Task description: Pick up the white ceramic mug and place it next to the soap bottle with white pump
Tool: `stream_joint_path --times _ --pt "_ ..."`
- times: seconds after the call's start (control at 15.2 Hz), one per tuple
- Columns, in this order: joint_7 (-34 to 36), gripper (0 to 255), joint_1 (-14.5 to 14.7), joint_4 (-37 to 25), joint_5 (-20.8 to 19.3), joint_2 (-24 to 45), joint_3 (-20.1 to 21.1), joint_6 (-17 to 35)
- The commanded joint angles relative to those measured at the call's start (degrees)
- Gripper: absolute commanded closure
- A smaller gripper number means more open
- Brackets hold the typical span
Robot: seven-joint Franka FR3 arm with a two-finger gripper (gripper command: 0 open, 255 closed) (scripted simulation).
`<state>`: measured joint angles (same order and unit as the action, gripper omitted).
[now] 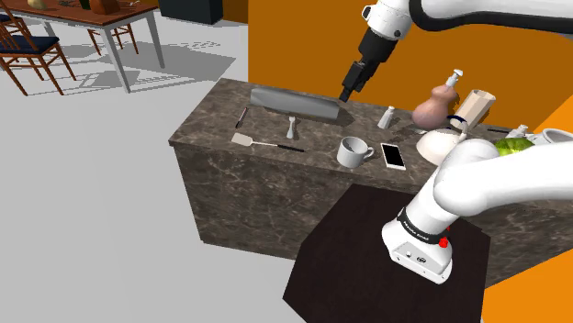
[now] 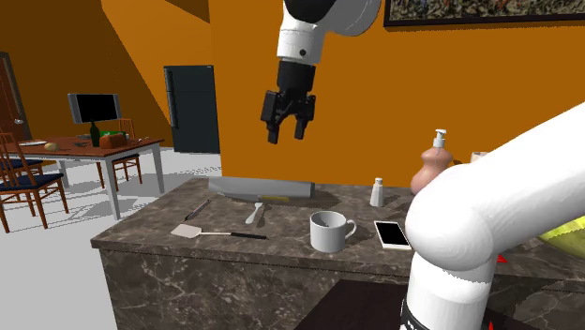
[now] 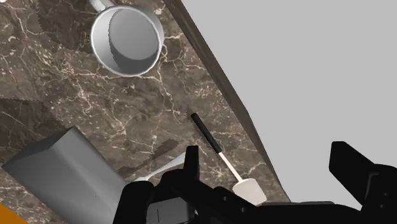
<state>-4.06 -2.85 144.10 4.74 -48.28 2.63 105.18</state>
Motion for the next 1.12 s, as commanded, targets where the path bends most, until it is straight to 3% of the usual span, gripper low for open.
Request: stream_joint_path --times 0.0,0.59,1.06 --pt "-0.5 0 -0.6 3.5 -0.7 -0.1 -0.4 2.7" --pt "-2.3 0 -4.2 16.8 -4.5 3.4 -2.2 16.4" --pt "-3.5 0 -8.6 24.3 -8.5 11.7 -3.9 30.2"
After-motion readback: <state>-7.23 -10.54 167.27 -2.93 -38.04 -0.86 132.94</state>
